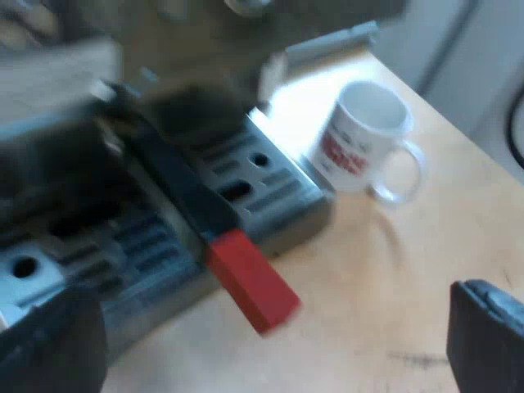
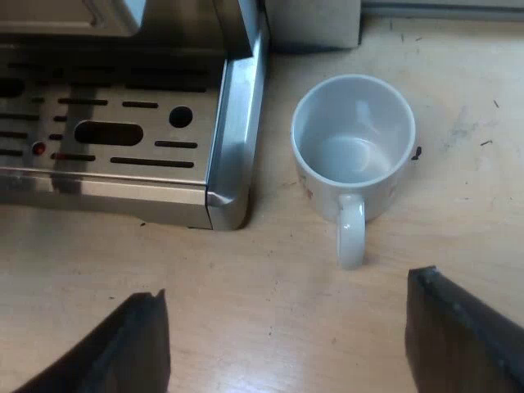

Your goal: Remove mug from coffee machine

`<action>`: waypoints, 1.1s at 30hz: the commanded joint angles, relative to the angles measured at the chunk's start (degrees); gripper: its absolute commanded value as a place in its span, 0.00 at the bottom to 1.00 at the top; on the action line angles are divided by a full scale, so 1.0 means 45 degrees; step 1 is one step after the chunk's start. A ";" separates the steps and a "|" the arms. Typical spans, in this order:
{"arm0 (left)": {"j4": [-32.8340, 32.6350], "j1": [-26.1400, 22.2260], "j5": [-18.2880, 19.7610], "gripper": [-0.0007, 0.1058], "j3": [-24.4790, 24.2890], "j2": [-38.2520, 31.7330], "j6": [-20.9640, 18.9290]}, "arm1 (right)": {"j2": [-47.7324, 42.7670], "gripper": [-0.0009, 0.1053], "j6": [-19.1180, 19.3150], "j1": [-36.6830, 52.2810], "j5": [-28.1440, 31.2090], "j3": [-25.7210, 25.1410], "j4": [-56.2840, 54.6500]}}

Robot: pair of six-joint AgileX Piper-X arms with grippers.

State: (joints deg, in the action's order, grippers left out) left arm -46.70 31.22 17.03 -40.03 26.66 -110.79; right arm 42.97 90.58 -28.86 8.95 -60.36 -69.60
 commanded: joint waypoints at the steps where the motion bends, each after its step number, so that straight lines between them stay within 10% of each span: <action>1: 0.0035 -0.2073 0.0985 0.81 -0.0843 0.0374 0.0316 | -0.0025 0.60 0.0230 0.0005 -0.0068 -0.0118 0.0321; 9: -0.1738 -0.5726 0.1404 0.81 -0.1255 0.0372 0.0771 | 0.0284 0.60 0.0230 0.1671 -0.0042 -0.0046 0.1440; 18: -0.2713 -0.5794 -0.1437 0.81 -0.1672 0.0372 0.2334 | 0.0081 0.60 0.1736 0.5794 -0.0814 -0.0028 0.1219; 33: -0.3619 -0.5794 -0.1274 0.81 -0.1894 -0.1289 0.2305 | -0.3735 0.60 0.3063 0.7264 -0.0710 -0.0028 0.1490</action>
State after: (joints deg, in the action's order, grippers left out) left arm -62.82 5.25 11.66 -48.31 21.65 -100.39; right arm 26.45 103.62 3.61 5.69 -60.36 -63.20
